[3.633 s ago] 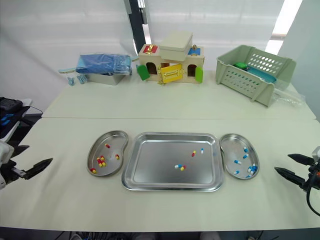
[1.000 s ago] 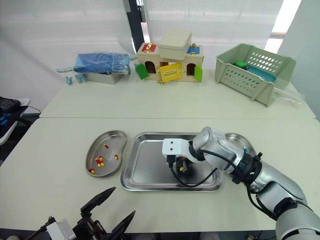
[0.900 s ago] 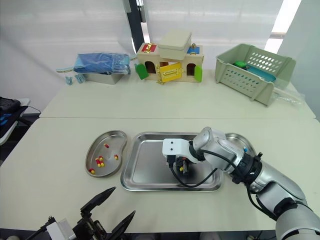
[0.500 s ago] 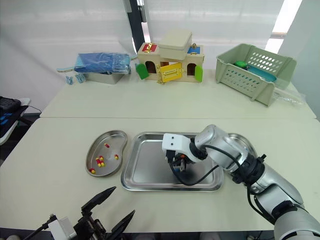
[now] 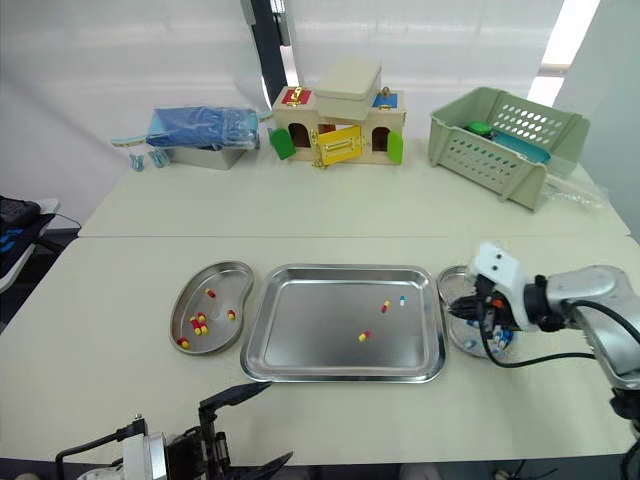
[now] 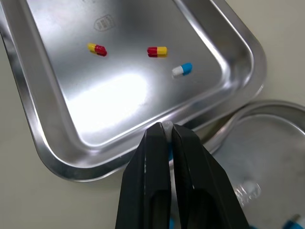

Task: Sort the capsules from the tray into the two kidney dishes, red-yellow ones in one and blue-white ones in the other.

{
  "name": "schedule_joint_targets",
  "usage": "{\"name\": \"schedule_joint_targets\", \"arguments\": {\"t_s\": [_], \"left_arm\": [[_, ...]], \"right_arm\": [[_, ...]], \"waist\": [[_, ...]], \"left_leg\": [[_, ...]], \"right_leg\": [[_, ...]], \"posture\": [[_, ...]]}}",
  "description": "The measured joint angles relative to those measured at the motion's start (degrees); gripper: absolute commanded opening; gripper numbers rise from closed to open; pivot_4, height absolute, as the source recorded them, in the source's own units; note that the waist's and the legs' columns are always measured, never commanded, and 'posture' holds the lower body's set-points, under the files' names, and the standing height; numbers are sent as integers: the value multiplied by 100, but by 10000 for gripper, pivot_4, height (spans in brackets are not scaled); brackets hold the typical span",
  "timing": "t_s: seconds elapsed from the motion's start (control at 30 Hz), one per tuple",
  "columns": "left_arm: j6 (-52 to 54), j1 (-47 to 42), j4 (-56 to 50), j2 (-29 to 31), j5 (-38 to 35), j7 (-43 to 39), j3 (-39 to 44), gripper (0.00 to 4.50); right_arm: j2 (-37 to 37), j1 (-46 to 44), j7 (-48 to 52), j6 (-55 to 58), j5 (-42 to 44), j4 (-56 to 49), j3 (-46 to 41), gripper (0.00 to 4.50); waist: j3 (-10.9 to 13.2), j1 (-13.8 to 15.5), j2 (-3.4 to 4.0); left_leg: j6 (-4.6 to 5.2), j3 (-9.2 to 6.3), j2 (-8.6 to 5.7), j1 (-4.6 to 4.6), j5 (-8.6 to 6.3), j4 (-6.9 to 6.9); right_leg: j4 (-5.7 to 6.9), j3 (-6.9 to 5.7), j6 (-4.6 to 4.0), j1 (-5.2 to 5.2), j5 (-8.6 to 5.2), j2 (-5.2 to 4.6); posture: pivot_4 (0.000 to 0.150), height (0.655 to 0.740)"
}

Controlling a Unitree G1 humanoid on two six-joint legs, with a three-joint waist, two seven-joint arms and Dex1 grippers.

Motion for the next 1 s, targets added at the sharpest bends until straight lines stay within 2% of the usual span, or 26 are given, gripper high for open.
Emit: {"name": "schedule_joint_targets", "arguments": {"t_s": [0.27,0.67,0.8,1.0], "left_arm": [[131,-203,87,21,-109,-212,-6,45000],[200,-213,151,-34,-108,-213,-2,45000],[200,-215,227,-60,-99,-156,1,45000],[542,-259,136,-13,-107,340,235,45000]], "right_arm": [[-24,501,-369,-329,-93,264,6,237],[-168,615,-424,-476,-64,395,0,30510],[-172,631,-344,-610,61,534,-148,44219],[-169,1140,81,-1187,487,872,-1084,44693]], "waist": [[1,16,-2],[1,30,-2],[1,36,-2],[5,66,-9]], "left_leg": [[0,-1,-1,-2,0,1],[-1,-1,-1,-1,0,2],[-1,-1,-1,-1,0,2],[0,-4,0,0,0,2]], "right_leg": [[-2,-1,0,4,0,-1],[-4,-2,0,5,0,-1],[-4,-2,0,6,0,-1],[-5,-6,0,12,0,-1]], "posture": [[1500,7400],[1500,7400],[1500,7400],[1500,7400]]}}
